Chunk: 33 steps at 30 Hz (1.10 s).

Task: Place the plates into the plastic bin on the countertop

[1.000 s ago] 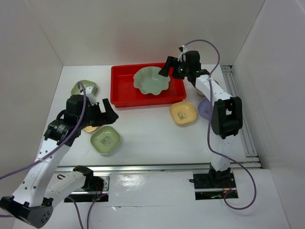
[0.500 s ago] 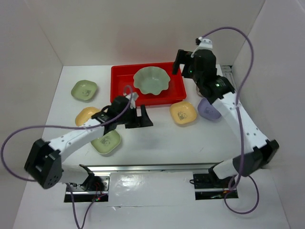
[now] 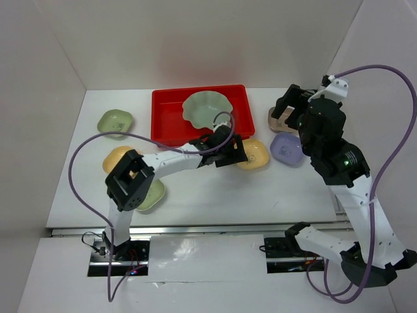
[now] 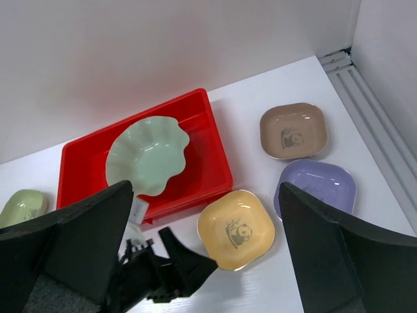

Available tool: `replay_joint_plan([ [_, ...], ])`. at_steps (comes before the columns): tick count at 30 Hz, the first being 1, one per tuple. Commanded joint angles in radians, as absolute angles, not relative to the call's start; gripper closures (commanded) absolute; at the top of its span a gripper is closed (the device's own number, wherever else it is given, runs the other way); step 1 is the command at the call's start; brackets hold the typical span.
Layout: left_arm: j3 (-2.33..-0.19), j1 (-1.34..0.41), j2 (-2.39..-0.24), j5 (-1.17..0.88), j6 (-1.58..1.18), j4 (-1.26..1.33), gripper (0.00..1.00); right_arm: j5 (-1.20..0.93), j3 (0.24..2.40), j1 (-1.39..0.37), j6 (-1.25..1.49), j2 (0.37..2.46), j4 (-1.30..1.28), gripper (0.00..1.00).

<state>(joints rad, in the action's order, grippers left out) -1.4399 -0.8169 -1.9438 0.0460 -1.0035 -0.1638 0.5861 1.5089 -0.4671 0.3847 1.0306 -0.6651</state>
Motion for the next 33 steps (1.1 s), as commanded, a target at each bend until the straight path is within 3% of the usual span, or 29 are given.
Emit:
replay_joint_plan([
  [1,-1.546,-0.825,-2.014,0.15,-1.091,-0.244,0.15,0.542,1.462,-0.477,0.382,1.005,-0.651,0.0],
  [19,-1.825,-0.834,-2.293,0.264,-1.124,-0.448,0.33,0.48,1.44,-0.477,0.351,0.945,-0.629,0.0],
  [22,-1.844,-0.834,-2.303,0.264,-1.124,-0.471,0.6,0.48,1.431,-0.477,0.351,0.936,-0.629,0.0],
  [23,-1.823,-0.834,-2.303,0.264,-1.135,-0.483,0.81,0.48,1.431,-0.486,0.342,0.936,-0.629,0.0],
  [25,-1.803,-0.834,-2.26,0.264,-1.164,-0.523,1.0,0.48,1.431,-0.486,0.342,0.927,-0.629,0.0],
  [33,-1.56,-0.933,-1.973,0.362,-1.206,-0.684,1.0,0.48,1.431,-0.486,0.342,0.917,-0.629,0.0],
])
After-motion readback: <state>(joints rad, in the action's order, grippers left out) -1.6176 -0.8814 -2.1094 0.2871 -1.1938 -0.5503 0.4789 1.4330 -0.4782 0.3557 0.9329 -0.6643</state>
